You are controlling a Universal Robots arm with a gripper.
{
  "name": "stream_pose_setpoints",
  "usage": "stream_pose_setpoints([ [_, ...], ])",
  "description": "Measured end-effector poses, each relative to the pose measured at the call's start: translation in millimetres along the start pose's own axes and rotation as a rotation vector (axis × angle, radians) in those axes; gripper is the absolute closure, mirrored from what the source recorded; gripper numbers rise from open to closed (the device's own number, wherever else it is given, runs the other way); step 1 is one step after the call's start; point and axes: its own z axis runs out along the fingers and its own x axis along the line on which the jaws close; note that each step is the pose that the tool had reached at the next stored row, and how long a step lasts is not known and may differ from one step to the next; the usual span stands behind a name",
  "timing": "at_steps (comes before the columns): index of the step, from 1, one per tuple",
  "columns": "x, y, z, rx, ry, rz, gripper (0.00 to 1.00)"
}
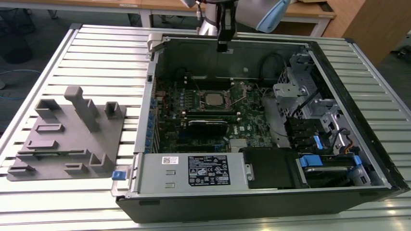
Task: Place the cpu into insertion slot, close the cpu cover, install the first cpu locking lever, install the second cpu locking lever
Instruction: 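Place the cpu into insertion slot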
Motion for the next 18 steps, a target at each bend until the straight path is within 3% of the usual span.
stream_pose_setpoints([
  [18,0.1,-1.4,17.5,0.0,0.0,0.0,0.9],
])
